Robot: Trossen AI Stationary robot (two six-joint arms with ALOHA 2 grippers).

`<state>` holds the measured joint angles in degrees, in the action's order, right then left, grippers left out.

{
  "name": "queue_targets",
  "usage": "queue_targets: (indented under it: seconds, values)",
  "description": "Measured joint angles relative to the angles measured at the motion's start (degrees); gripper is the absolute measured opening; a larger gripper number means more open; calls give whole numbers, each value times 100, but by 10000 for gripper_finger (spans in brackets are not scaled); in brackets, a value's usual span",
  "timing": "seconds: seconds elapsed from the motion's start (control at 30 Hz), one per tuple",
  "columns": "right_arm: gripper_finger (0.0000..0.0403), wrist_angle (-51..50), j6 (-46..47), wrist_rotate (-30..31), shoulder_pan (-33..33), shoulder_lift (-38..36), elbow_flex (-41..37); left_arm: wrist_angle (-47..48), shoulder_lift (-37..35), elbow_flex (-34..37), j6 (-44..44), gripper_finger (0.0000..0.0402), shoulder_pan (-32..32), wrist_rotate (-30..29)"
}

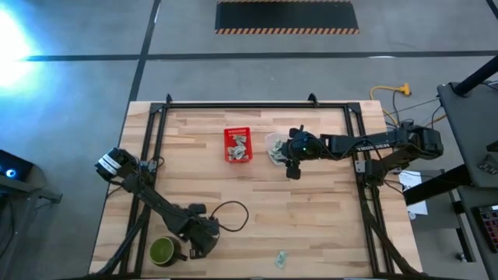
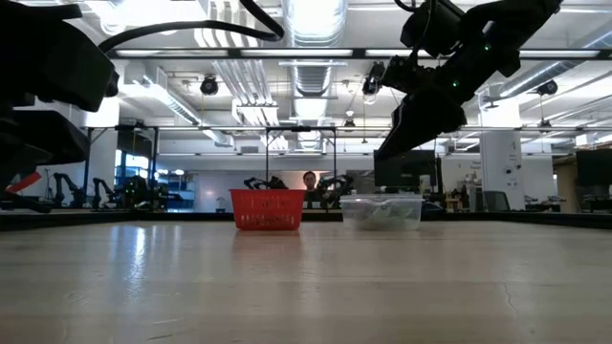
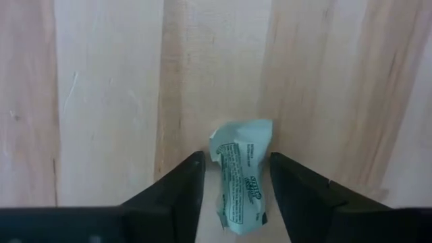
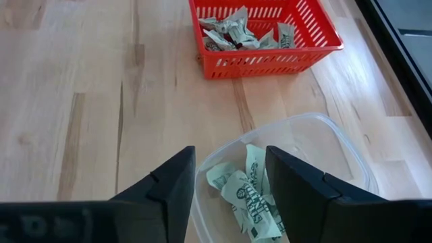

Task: Pick and place items into bin
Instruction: Put the white stevia packet into the red bin

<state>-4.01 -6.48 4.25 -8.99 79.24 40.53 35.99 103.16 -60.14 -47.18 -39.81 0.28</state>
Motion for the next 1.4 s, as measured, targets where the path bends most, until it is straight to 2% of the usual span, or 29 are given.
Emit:
queue_targets:
  seconds: [0.4, 0.73, 1.03, 1.4]
  values:
    - [159, 2, 6, 2, 0, 0, 0, 73, -20, 12, -16, 44, 0, -102]
    - [153, 2, 34, 2, 11, 0, 0, 153, -161, -165, 300, 13, 50, -194]
    - [143, 5, 10, 13, 22, -2, 0, 681, -678, -396, 1144, 12, 337, -1339]
    - [142, 1, -18, 13, 24, -2, 0, 632, -1274, -395, 3315, 12, 1480, -3594]
